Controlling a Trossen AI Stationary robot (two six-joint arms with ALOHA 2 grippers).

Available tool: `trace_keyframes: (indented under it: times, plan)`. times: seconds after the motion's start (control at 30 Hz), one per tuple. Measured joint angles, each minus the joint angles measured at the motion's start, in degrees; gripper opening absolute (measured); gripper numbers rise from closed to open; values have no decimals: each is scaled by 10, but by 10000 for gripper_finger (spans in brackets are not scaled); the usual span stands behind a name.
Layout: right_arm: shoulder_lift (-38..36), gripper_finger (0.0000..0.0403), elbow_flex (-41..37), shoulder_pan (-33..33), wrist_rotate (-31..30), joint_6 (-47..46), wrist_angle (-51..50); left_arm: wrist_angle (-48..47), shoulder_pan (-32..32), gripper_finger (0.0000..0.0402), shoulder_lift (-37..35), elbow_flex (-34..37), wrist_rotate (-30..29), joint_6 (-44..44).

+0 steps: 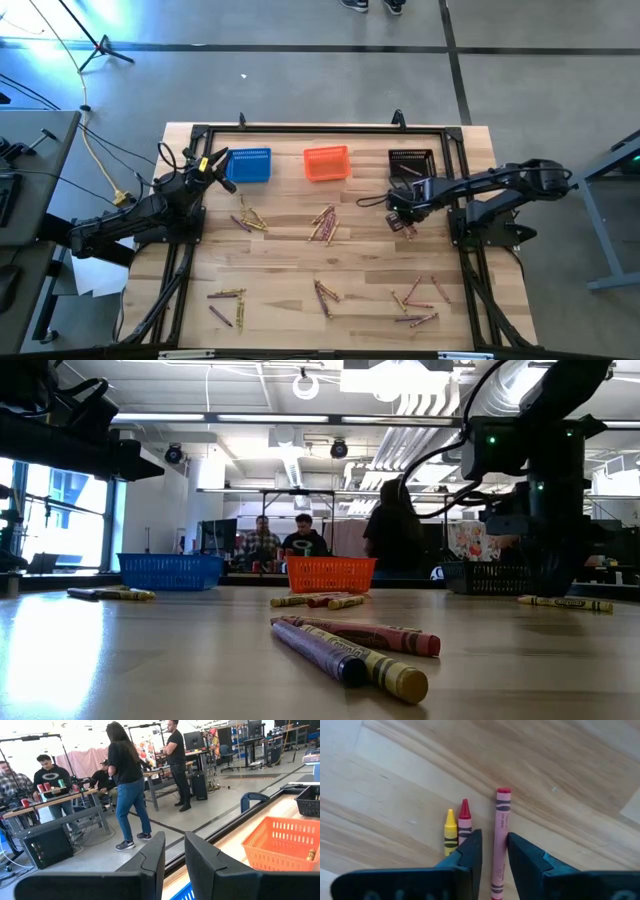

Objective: Sort crayons
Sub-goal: Put the red crayon into the black bin

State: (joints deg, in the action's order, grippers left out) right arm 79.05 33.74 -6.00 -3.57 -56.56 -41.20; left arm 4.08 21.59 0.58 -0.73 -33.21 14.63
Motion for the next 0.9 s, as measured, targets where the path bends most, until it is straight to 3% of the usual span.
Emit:
trace_keyframes:
  times: [0.3, 0.6, 0.9]
  plan:
    - [17, 9, 1, 0, 2, 6, 2, 0, 0, 60, 0, 0, 0, 0]
    - [22, 15, 42, -18, 10, 27, -53, 0, 0, 60, 0, 0, 0, 0]
    - [20, 14, 170, -42, -37, 78, -187, 0, 0, 60, 0, 0, 0, 0]
